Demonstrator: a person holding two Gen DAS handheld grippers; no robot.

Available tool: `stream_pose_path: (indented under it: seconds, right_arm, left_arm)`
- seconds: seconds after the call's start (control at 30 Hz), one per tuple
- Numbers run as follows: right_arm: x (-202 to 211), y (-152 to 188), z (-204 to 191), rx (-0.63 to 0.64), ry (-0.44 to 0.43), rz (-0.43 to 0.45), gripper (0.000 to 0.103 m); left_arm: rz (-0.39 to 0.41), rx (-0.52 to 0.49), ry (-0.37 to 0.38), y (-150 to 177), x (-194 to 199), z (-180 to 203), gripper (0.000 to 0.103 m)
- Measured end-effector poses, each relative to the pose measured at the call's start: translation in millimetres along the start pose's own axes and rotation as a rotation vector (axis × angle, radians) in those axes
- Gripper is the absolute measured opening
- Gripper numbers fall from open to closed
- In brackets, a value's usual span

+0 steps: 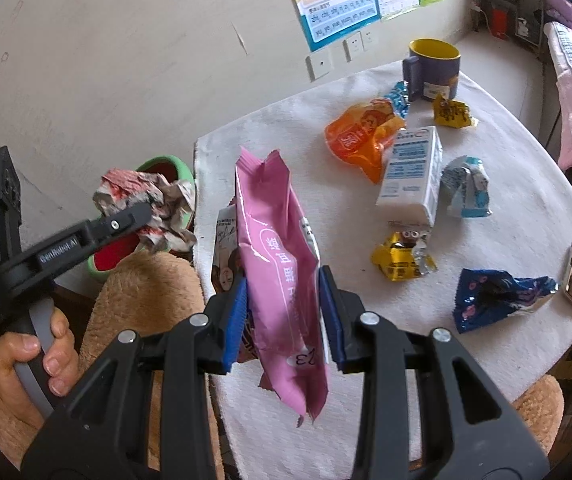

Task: Collect trash
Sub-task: 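Carry the crumpled paper and pink packet over the red bucket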

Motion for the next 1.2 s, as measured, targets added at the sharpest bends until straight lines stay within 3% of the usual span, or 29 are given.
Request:
stream_pose_path:
  seconds: [0.67, 1.2]
  right_arm:
    - [-24.3, -11.5, -47.6, 0.084, -0.035, -0.029, 0.034]
    - [-38.6, -25.9, -67.7, 0.121, -0.048, -0.038, 0.034]
  left_arm:
    - [0.085, 0.135, -0.082, -19.2, 24.0, -70.2, 0.035]
    - [0.085, 0.174, -0.098, -16.5, 22.0, -90.9, 0.035]
Point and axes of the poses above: each gripper's, at about its wrist camera, not at the fingertips, and x roughly against the way its jaws point, z to its right, y to its underside, the point moved 5 cm from there along -x, roughly the way its jaws point, and after that the axes turned 2 degrees about -y, right-handed, at the moved point
